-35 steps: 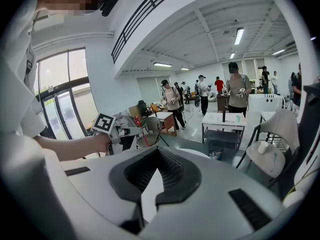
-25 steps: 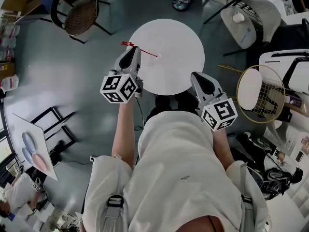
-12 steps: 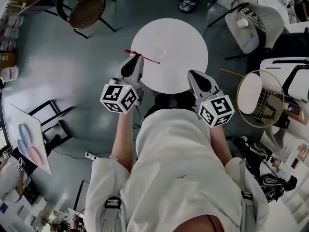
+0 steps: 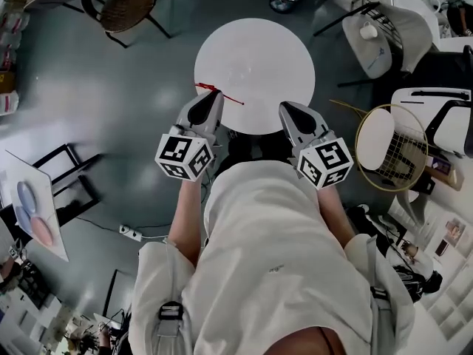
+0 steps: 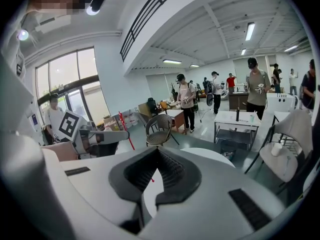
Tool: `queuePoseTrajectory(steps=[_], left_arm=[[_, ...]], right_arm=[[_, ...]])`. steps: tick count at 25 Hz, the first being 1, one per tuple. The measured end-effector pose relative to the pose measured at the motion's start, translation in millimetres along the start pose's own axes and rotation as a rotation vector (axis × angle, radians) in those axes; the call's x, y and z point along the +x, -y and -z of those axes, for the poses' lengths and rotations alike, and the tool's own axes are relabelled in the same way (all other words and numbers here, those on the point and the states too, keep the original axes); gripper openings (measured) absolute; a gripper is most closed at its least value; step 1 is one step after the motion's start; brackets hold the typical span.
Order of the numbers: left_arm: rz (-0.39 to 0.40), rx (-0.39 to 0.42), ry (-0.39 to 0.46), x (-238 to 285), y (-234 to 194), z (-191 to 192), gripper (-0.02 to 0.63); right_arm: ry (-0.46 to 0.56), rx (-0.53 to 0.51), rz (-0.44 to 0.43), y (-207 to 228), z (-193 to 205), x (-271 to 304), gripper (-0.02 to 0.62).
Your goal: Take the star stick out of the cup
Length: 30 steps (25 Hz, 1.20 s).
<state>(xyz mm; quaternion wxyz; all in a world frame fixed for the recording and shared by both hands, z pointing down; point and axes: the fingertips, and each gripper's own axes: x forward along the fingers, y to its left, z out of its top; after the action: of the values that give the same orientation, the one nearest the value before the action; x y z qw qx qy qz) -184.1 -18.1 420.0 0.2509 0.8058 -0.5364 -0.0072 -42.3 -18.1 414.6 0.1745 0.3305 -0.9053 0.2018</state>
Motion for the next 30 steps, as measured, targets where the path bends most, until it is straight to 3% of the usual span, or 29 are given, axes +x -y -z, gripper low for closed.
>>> queuePoseTrajectory(steps=[17,21,30], left_arm=[[-0.173,-0.099,0.055,-15,57,31,0.023],[-0.196,-0.127,0.047,3,88,57,0.023],[-0.305,-0.091,0.026,7,166,88,0.023]], right_arm=[[0.033,-0.059,-0.192,21,-11,-29,0.006],[0.028,-0.054,-0.203,50,0,-57,0.006],[-0.022,-0.015,-0.261,100,37,-102,0.007]])
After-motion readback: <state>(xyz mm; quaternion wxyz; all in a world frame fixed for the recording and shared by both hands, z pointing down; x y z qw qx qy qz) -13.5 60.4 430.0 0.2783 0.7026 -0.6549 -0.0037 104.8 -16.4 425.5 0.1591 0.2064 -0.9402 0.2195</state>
